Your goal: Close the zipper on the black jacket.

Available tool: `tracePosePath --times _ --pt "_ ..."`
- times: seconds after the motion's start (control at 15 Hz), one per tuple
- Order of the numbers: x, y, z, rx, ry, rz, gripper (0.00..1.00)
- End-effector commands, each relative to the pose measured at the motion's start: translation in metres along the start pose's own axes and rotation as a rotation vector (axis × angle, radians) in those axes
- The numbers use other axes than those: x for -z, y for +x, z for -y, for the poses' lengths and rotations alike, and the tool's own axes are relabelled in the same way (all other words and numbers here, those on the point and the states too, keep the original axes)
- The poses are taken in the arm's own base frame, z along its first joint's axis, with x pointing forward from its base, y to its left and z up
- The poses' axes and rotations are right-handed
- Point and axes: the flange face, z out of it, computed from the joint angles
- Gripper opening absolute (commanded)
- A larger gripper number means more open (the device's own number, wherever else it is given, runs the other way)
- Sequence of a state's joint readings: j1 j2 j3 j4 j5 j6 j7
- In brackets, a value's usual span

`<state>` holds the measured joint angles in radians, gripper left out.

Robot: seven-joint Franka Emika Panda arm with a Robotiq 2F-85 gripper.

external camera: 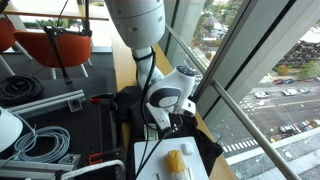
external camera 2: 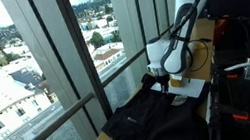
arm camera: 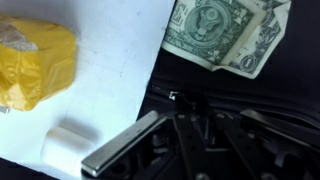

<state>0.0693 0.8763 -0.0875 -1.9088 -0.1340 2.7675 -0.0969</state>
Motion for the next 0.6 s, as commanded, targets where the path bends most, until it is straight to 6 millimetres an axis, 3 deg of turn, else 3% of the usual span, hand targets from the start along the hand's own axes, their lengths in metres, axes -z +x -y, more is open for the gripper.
tracePosePath --times 0.0,0.53 --pt "0.002 0.007 0.011 0.014 0.003 -0.02 0.04" --pt "0.004 0.015 0.029 0.04 0.008 -0.027 0.04"
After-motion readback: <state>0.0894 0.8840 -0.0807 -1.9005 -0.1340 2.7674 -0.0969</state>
